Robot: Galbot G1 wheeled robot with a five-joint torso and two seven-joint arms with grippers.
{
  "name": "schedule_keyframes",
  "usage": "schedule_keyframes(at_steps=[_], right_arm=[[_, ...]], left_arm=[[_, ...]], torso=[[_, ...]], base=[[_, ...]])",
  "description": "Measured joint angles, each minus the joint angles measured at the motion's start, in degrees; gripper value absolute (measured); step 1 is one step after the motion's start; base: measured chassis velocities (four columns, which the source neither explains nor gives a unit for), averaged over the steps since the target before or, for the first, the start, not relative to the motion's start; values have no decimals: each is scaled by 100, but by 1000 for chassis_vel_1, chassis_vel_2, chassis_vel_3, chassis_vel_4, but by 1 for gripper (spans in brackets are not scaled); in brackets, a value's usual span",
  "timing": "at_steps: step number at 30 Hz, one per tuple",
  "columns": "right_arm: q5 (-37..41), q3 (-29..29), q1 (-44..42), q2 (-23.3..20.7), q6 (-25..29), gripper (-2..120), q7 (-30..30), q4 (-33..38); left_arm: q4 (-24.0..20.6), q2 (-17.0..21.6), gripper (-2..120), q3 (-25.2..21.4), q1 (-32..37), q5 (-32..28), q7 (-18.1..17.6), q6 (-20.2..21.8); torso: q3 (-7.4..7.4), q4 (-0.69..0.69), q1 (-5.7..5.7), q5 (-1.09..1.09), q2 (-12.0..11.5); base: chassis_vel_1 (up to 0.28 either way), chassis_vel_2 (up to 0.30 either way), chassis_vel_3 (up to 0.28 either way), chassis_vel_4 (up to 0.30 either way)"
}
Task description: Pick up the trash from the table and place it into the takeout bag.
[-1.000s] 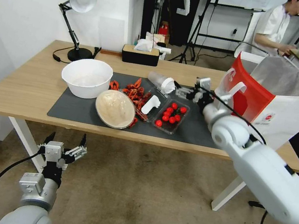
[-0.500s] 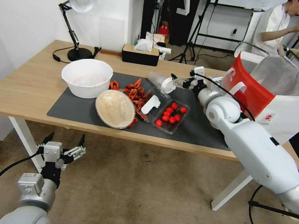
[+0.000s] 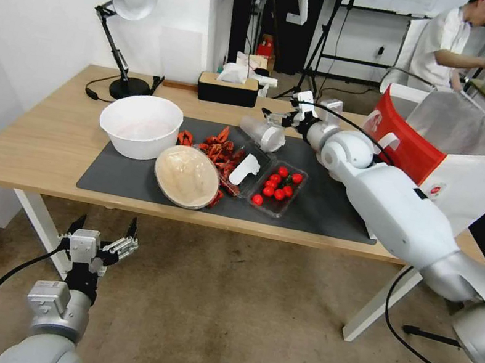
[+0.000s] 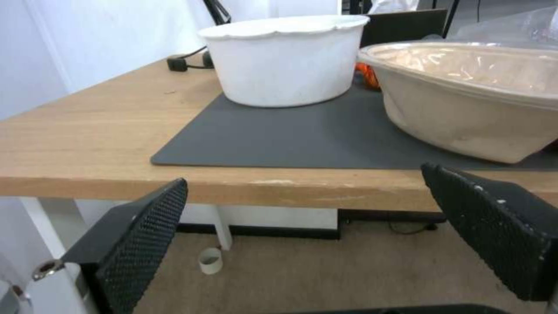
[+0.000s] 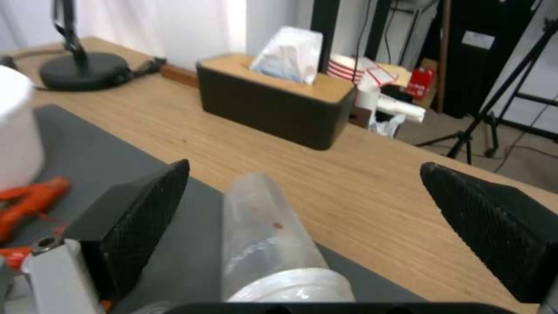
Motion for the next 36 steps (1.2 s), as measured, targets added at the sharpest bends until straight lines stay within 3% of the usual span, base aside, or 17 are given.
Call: schedule_keyframes(at_steps=[9, 36], right_arm=[[-329, -27, 151, 498, -1, 100, -365, -989], [-746, -127, 307, 1037, -276, 100, -673, -1770]], left_arm=[[24, 39, 100, -49, -16, -82, -4, -3], [135, 87, 100, -104, -39, -197, 63, -125]], torso=[[0, 0, 0, 0, 0], [0, -1, 0, 1, 1]], base=[[0, 0, 0, 0], [0, 0, 0, 0]])
